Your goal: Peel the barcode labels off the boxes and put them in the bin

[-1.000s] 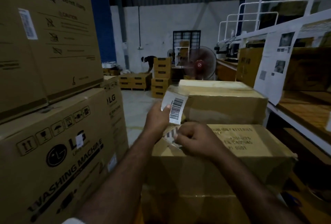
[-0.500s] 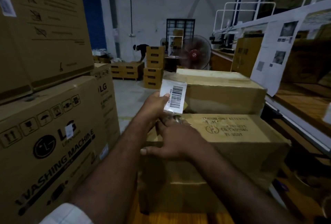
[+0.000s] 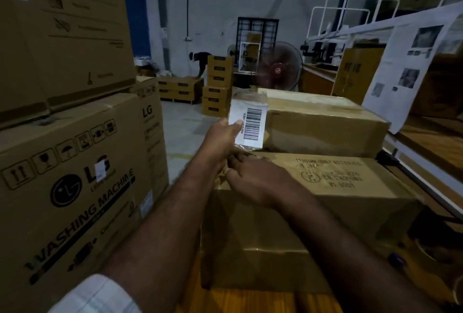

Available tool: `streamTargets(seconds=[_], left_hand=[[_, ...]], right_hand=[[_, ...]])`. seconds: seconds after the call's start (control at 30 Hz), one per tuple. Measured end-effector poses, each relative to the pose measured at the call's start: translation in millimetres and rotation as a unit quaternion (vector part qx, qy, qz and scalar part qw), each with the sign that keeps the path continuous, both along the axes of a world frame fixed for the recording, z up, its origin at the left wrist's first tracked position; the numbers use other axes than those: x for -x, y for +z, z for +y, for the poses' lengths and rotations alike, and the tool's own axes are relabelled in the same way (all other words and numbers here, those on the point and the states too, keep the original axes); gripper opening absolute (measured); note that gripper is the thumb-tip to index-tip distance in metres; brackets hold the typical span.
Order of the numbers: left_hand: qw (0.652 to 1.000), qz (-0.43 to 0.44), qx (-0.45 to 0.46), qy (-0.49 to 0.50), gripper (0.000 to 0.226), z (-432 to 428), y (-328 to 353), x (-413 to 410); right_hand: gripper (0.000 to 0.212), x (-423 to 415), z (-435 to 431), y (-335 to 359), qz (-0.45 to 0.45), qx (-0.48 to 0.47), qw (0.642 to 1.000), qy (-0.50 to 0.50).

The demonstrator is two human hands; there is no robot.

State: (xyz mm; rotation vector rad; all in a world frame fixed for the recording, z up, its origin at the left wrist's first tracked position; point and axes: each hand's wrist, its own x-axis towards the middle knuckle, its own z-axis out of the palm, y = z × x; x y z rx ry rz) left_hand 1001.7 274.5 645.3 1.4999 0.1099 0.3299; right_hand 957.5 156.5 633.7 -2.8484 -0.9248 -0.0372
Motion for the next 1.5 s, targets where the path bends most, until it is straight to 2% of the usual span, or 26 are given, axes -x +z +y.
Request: streamTargets(seconds=[0.2, 0.27, 0.47, 0.63, 0.73, 0.83, 0.93, 1.03, 1.1, 1.23, 1.4, 1.5], left_hand=[[0.998, 0.003, 0.065, 0.018, 0.019, -1, -2, -5], [0.998, 0.003, 0.057, 0.007, 0.019, -2, -2, -4], [0.999, 0.000, 0.046, -0.001, 0.020, -2, 2, 1], [0.994, 0.007, 0.103, 0.021, 0.020, 2, -1, -3], [0.994, 0.004, 0.107, 0.017, 0.022, -1, -2, -7], [0.993, 0.006, 0.121, 0.010, 0.017, -1, -1, -7], [0.994, 0.004, 0.108, -0.002, 0.019, 0, -2, -5], [0.997, 0.002, 0.078, 0.010, 0.023, 3, -1, -4], [0.997, 0.007, 0.074, 0.028, 0.023, 7, -1, -5], [0.993, 0.017, 0.108, 0.036, 0.021, 4, -3, -10], [0.996, 0.003, 0.087, 0.029, 0.024, -1, -5, -14], [0.998, 0.007, 0.058, 0.028, 0.023, -3, -4, -11]], right_hand=[[0.061, 55, -32, -3, -0.041, 0.052, 0.998, 0.000], [0.059, 48, -32, 3, -0.028, 0.062, 0.998, -0.005], [0.048, -14, 5, 4, 0.012, 0.001, 1.000, -0.012], [0.054, 15, -17, -6, -0.056, 0.014, 0.998, 0.039], [0.065, 37, -51, 0, -0.055, 0.037, 0.998, 0.014], [0.059, 27, -66, 12, -0.040, 0.020, 0.998, -0.043], [0.069, 4, -48, 14, -0.047, 0.012, 0.997, -0.058], [0.087, -10, -17, 6, -0.023, -0.028, 0.999, -0.004], [0.092, -1, -8, 3, -0.021, -0.035, 0.999, 0.031], [0.087, 34, -37, 3, -0.059, -0.002, 0.996, 0.060], [0.074, 16, -66, 17, -0.019, -0.037, 0.998, -0.045], [0.075, -8, -38, 11, -0.049, -0.019, 0.998, -0.034]])
